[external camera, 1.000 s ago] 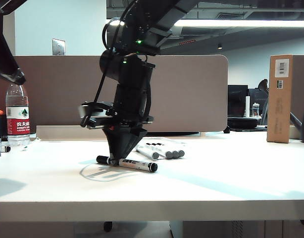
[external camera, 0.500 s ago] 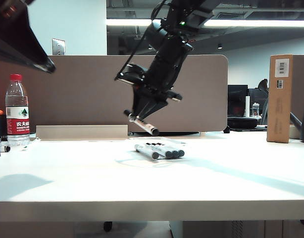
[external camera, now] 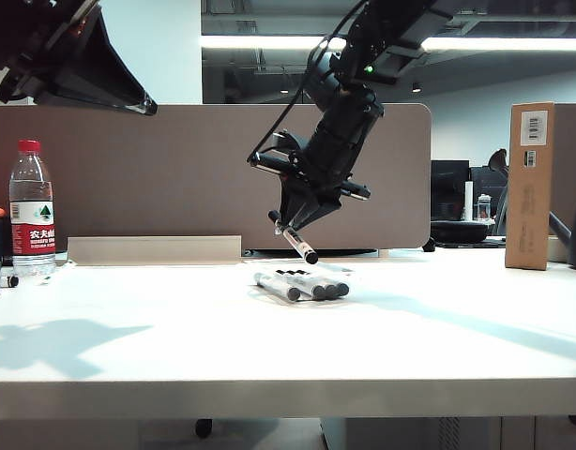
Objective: Pick up the markers scattered on the table and put them into the packaging box, making sure the markers fit the shape of the box's grooves.
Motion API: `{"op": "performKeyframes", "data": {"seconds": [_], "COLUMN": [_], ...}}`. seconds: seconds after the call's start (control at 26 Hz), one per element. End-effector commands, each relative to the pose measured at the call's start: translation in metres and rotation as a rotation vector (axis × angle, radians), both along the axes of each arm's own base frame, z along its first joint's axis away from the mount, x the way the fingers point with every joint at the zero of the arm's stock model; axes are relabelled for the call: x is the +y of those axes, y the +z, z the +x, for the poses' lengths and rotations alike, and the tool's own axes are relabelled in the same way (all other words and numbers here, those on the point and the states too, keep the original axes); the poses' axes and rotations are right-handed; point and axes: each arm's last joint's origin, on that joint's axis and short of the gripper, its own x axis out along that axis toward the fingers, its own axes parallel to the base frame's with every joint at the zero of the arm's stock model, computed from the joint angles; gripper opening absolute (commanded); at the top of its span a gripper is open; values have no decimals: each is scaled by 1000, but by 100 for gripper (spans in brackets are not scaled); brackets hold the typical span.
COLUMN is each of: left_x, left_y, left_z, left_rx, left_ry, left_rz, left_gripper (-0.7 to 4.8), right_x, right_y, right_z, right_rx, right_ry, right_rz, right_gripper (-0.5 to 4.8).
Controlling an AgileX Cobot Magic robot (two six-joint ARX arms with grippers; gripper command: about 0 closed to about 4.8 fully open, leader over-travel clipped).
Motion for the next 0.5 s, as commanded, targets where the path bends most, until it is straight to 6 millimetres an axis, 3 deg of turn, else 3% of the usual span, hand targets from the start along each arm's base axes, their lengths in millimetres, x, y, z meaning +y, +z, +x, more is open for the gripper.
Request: {"op": "performKeyframes", "data": {"seconds": [0.04,0.15,0.27,0.35,0.5], "left_x": [-1,-1,-1,0,0], "left_y": [4,4,3,3,2], "left_z": [1,0,0,0,0], "left_rx": [-26,-25,-24,-14,-6], "left_ry": [-6,-5,-6,-5,-5], "left_rz": [-14,-14,-13,-10,-7], "left_gripper": [-4,-4,-4,-4,-4], "right_x": [1,3,4,4,4], "right_y": [-2,-10,-21,-22,-21], "right_z": [2,4,6,6,7], "right_rx": [-1,20,42,36,14], "right_ry": [5,31,43,47,48], "right_rz": [17,28,25,25,8], "right_gripper": [-9,-6,95,96,151]}}
